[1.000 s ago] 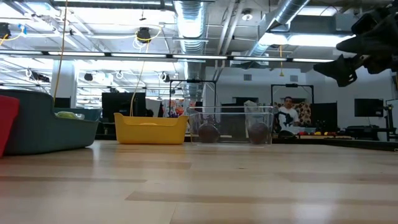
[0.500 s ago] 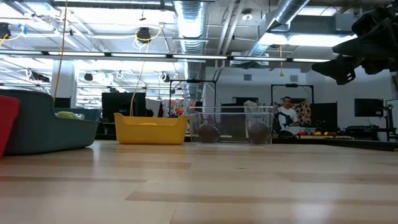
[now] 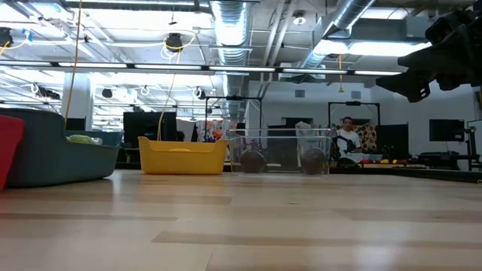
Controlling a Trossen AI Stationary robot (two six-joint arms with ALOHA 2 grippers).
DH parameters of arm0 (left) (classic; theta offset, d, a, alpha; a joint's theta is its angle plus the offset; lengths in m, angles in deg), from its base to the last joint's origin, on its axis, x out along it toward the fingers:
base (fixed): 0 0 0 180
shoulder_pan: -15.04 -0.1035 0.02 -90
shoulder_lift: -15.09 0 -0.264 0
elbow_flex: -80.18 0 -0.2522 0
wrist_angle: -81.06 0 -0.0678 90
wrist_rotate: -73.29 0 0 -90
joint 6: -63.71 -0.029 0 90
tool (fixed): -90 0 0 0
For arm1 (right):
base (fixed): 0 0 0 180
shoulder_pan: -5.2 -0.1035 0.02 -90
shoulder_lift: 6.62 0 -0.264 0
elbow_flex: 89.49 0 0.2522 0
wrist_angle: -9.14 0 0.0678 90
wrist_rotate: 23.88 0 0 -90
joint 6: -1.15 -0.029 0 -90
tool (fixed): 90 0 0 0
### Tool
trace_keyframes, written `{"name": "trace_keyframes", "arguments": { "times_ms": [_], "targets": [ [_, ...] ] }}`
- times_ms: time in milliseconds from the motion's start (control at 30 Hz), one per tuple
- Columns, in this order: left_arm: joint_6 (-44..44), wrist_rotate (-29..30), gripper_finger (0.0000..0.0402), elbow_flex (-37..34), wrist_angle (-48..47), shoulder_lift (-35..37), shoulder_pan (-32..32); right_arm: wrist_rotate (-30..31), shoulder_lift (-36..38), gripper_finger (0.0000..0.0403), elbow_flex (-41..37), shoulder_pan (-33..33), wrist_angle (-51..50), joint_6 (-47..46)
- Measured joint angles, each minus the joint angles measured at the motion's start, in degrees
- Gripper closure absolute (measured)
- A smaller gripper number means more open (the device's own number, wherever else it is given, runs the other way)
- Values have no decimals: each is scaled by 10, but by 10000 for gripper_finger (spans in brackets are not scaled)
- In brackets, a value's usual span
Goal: Sort produce into baskets
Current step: Return to Home Position
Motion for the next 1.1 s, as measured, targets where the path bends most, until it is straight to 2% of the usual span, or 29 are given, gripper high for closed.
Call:
{"name": "trace_keyframes", "arguments": {
  "times_ms": [267,400,500,633,767,867,1100],
  "targets": [
    [-298,5,156,0,106,35,-139,0,0,28,0,0,0,-5],
    [-396,-36,191,-30,183,64,-194,-1,0,28,0,0,0,-5],
    [-448,-99,217,-118,300,119,-241,-1,0,28,0,0,0,-5],
    [-475,-202,249,-281,481,211,-318,-2,0,28,0,0,0,-6],
    [-482,-260,271,-424,635,307,-381,-2,0,28,0,-1,-1,-7],
    [-476,-288,278,-514,705,368,-413,-4,0,28,0,-1,-1,-26],
    [-474,-290,279,-689,849,477,-430,-2,0,28,0,0,-1,-40]
  ]
}}
